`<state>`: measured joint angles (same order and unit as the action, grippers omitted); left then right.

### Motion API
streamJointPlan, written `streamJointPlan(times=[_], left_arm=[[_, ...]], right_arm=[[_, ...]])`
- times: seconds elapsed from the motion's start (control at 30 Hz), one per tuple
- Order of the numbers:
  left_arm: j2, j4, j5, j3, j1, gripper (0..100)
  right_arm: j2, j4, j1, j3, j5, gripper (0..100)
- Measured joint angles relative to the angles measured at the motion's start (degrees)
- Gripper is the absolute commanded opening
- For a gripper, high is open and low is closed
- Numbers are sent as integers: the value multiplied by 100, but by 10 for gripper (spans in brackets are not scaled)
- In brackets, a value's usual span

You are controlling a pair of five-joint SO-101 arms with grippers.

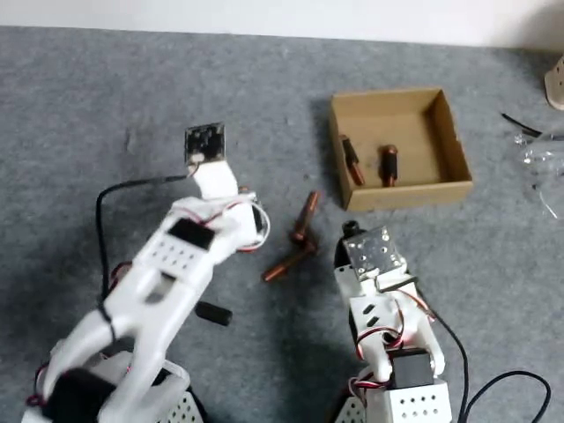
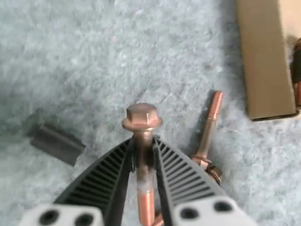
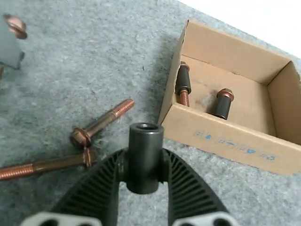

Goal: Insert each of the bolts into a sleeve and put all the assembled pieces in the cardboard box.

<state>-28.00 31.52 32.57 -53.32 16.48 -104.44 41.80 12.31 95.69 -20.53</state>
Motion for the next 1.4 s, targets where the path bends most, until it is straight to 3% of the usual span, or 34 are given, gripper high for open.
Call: streamJointPlan(times=[0.6,0.77,0.97,1.13,1.4], left_arm=[[-3754,-2532,-1371,-3349,-9,5],[-4782,-2998,-1398,-4149,-9,5],[-5978,-3007,-1407,-4290,-62,5],[-6892,-2602,-1407,-4290,-571,5],[-7525,-2462,-1257,-4273,-695,5]], right_arm=[[0,0,0,0,0,5],[0,0,0,0,0,5],[0,0,0,0,0,5],[0,-35,0,0,0,5],[0,-967,290,0,70,5]])
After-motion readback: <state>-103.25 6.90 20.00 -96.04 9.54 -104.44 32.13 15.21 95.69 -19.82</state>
